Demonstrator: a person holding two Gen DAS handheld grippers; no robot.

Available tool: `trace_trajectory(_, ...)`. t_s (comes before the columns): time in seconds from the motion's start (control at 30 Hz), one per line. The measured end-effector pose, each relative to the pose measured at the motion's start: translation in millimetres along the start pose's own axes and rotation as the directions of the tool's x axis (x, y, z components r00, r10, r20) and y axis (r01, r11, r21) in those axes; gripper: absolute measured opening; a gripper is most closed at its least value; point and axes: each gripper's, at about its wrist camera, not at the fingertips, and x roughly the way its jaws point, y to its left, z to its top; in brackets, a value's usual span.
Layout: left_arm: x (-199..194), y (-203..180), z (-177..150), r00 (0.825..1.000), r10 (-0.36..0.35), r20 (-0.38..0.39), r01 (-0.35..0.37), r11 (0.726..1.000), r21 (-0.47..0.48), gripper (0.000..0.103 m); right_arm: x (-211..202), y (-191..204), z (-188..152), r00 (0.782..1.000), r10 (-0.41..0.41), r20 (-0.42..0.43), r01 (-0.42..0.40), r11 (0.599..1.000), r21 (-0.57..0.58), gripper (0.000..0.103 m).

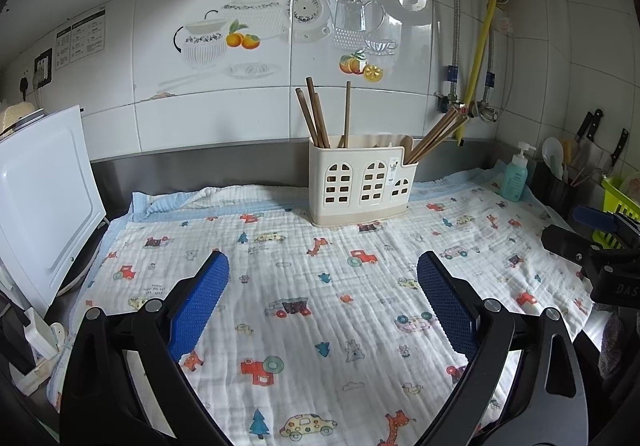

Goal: Organize utensils

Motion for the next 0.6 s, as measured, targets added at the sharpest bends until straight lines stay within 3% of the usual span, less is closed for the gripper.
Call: trace_trajectory(0.6, 1.8, -1.0, -0.6, 1.0, -0.006, -0.001, 0.006, 1.0, 0.002, 0.094, 0.6, 1.4, -0.3, 1.0, 0.005, -0.001, -0.005, 1.0, 0.001, 0.096)
